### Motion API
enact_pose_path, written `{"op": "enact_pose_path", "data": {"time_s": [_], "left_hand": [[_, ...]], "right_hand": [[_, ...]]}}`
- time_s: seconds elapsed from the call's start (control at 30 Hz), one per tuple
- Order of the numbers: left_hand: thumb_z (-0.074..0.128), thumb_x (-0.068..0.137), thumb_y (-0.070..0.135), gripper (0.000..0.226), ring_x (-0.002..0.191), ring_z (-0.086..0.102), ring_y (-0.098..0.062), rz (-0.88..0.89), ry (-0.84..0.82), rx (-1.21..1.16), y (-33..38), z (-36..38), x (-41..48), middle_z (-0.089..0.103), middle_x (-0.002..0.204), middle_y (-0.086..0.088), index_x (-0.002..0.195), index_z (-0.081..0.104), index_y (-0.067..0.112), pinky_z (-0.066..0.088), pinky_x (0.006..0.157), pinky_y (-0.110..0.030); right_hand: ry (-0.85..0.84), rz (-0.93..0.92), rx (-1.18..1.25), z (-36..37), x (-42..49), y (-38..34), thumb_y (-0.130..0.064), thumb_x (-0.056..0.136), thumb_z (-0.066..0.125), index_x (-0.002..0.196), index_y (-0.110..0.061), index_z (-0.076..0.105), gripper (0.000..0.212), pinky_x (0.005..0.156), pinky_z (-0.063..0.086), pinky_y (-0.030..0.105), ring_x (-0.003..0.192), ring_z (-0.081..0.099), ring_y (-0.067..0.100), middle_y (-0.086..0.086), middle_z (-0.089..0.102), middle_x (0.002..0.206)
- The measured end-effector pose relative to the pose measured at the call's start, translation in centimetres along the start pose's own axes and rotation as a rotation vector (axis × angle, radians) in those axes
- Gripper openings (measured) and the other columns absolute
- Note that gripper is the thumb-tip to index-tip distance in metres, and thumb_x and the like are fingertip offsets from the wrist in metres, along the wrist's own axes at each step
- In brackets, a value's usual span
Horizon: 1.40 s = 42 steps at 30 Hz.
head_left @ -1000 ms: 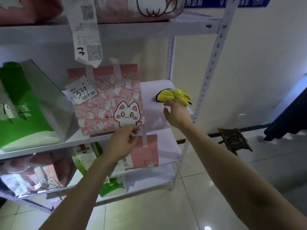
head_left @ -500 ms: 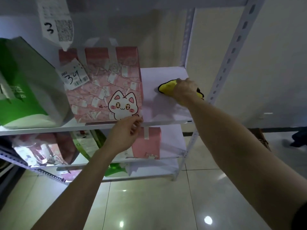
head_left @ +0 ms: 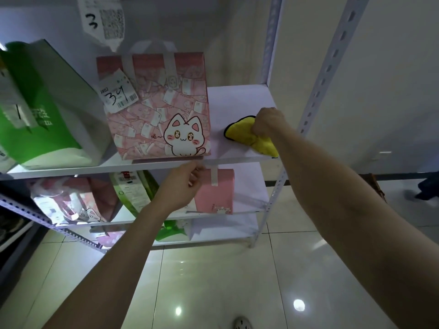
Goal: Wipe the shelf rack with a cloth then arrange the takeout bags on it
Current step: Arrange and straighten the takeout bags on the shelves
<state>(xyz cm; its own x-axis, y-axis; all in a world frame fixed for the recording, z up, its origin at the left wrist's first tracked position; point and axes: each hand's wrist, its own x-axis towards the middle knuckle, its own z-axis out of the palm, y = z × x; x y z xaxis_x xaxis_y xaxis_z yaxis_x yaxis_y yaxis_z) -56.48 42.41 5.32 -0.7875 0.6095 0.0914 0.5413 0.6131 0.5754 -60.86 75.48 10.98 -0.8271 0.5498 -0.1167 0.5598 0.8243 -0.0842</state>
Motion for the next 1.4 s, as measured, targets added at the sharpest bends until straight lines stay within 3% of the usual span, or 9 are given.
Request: {"op": "enact_pose_path", "data": {"time_s": [0.17, 0.27, 0.33, 0.4, 0.53, 0.73, 0.87, 1.1, 1.4], "left_hand": [[0.068, 0.101, 0.018, 0.027, 0.085, 0.065, -0.003, 0.037, -0.018, -0.024, -1.2, -0.5, -2.1, 0.069, 0.103, 0.009, 0.128, 0.068, 0.024, 0.054, 0.075, -0.023], [0.068, 0.101, 0.020, 0.026, 0.085, 0.065, -0.003, 0.063, -0.035, -0.041, -1.8, -0.8, -3.5, 0.068, 0.103, 0.012, 0.127, 0.067, 0.025, 0.052, 0.076, -0.026], [0.067, 0.102, 0.019, 0.027, 0.085, 0.066, -0.005, 0.075, -0.035, -0.058, -2.4, -0.8, -4.6, 0.069, 0.105, 0.009, 0.128, 0.067, 0.024, 0.054, 0.077, -0.029], [0.067, 0.102, 0.018, 0.026, 0.084, 0.067, -0.007, 0.064, -0.037, -0.080, -3.4, -0.2, -5.8, 0.070, 0.106, 0.005, 0.127, 0.068, 0.022, 0.055, 0.077, -0.031], [0.067, 0.102, 0.019, 0.025, 0.082, 0.067, -0.004, -0.005, -0.034, -0.102, -6.9, 3.2, -8.8, 0.071, 0.100, 0.007, 0.126, 0.068, 0.023, 0.060, 0.079, -0.034], [0.072, 0.097, 0.016, 0.027, 0.084, 0.071, -0.011, -0.200, -0.100, -0.115, -15.6, 12.6, -14.2, 0.072, 0.104, 0.007, 0.123, 0.068, 0.023, 0.062, 0.085, -0.043], [0.070, 0.096, 0.013, 0.032, 0.084, 0.068, -0.008, -0.238, -0.150, -0.091, -21.3, 20.3, -16.0, 0.069, 0.111, 0.007, 0.126, 0.067, 0.024, 0.059, 0.086, -0.041], [0.068, 0.097, 0.018, 0.037, 0.093, 0.070, -0.012, -0.305, -0.170, -0.039, -30.3, 33.7, -16.8, 0.067, 0.124, 0.007, 0.133, 0.065, 0.026, 0.056, 0.086, -0.037], [0.067, 0.099, 0.017, 0.039, 0.097, 0.071, -0.014, -0.342, -0.156, -0.022, -37.5, 41.4, -14.9, 0.066, 0.130, 0.005, 0.137, 0.063, 0.024, 0.055, 0.092, -0.038]], "right_hand": [[0.157, 0.080, 0.190, 0.7, -4.6, 0.6, -0.009, 0.089, 0.057, 0.086, -0.008, 0.053, 0.006, 0.062, 0.048, 0.035, 0.078, 0.058, 0.029, 0.013, 0.058, 0.093], [0.268, 0.133, 0.372, 2.4, -9.5, 1.0, -0.004, 0.079, 0.054, 0.085, -0.002, 0.065, 0.013, 0.052, 0.056, 0.038, 0.066, 0.063, 0.031, 0.018, 0.070, 0.090], [0.360, 0.124, 0.532, 4.3, -14.0, 0.8, -0.006, 0.077, 0.058, 0.101, 0.000, 0.073, 0.029, 0.064, 0.062, 0.047, 0.076, 0.069, 0.037, 0.020, 0.072, 0.090], [0.409, 0.125, 0.571, 7.4, -18.8, 0.5, -0.015, 0.083, 0.061, 0.117, -0.010, 0.075, 0.037, 0.079, 0.059, 0.041, 0.089, 0.069, 0.035, 0.016, 0.072, 0.103], [0.389, 0.144, 0.587, 16.9, -26.4, 0.1, -0.023, 0.089, 0.065, 0.126, -0.020, 0.073, 0.038, 0.084, 0.053, 0.040, 0.096, 0.066, 0.039, 0.015, 0.067, 0.113], [0.075, 0.155, 0.540, 33.4, -32.2, -1.0, -0.024, 0.093, 0.065, 0.128, -0.020, 0.071, 0.036, 0.085, 0.054, 0.039, 0.097, 0.065, 0.038, 0.013, 0.063, 0.118], [-0.009, 0.087, 0.530, 42.6, -31.5, -2.3, -0.021, 0.093, 0.064, 0.126, -0.019, 0.073, 0.035, 0.081, 0.057, 0.042, 0.094, 0.066, 0.038, 0.012, 0.062, 0.118], [0.012, -0.079, 0.406, 57.5, -26.2, -3.3, -0.018, 0.090, 0.065, 0.120, -0.018, 0.075, 0.032, 0.074, 0.058, 0.042, 0.092, 0.065, 0.035, 0.013, 0.062, 0.119], [0.181, -0.180, 0.246, 66.0, -13.0, -5.9, -0.018, 0.088, 0.060, 0.120, -0.020, 0.074, 0.035, 0.079, 0.055, 0.044, 0.099, 0.062, 0.039, 0.015, 0.059, 0.120]]}}
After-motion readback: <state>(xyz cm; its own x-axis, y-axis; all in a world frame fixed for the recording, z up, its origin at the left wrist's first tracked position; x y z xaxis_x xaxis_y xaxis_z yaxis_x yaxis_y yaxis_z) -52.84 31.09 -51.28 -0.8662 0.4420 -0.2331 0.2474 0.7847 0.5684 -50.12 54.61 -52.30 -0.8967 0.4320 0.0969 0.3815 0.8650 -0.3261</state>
